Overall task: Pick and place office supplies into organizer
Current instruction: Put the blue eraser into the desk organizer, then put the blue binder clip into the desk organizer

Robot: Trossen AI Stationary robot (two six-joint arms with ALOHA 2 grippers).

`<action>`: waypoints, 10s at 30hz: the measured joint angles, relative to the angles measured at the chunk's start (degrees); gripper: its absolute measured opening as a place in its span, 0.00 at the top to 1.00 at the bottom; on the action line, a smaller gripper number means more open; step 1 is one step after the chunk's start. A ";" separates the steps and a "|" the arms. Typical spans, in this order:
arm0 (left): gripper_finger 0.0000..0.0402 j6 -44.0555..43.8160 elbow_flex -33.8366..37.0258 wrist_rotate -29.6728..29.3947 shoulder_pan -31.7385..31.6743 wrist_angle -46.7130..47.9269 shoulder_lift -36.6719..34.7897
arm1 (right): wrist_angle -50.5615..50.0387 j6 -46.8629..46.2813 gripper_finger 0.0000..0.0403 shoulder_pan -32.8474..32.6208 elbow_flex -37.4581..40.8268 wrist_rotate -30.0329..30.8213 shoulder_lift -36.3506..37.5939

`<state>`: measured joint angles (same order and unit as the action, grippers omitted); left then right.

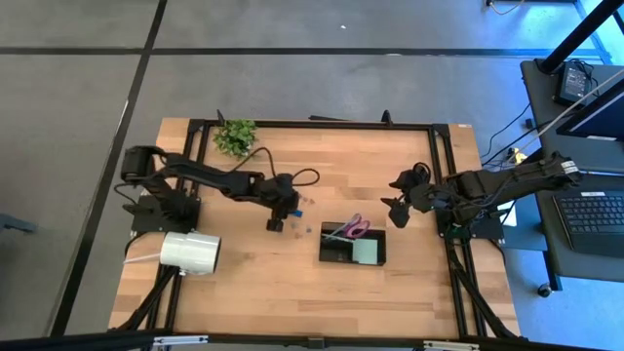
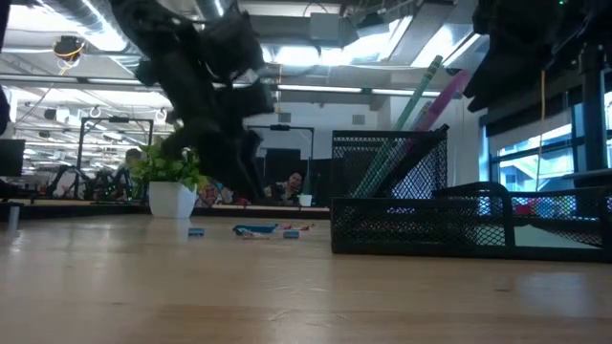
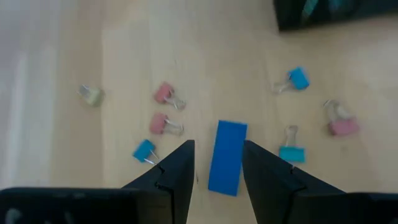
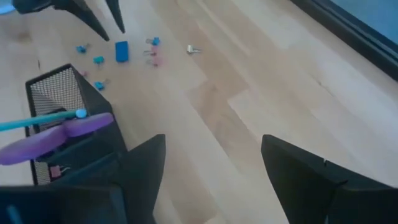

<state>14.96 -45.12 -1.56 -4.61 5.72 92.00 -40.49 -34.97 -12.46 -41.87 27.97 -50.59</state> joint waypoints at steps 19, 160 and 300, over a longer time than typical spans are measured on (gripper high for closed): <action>0.68 -0.01 -4.20 3.92 -1.53 1.99 10.17 | -0.29 5.69 0.33 -0.01 0.00 -0.01 0.00; 0.70 -19.94 -8.46 -11.58 23.77 -27.09 13.30 | -1.37 2.28 0.33 -0.05 0.02 2.95 -0.01; 0.82 31.91 -17.42 6.52 11.30 28.29 10.25 | -1.77 5.58 0.33 -0.05 0.02 2.99 -0.02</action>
<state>46.87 -62.54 4.95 6.69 34.00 102.26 -42.26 -29.39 -12.51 -41.85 30.96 -50.61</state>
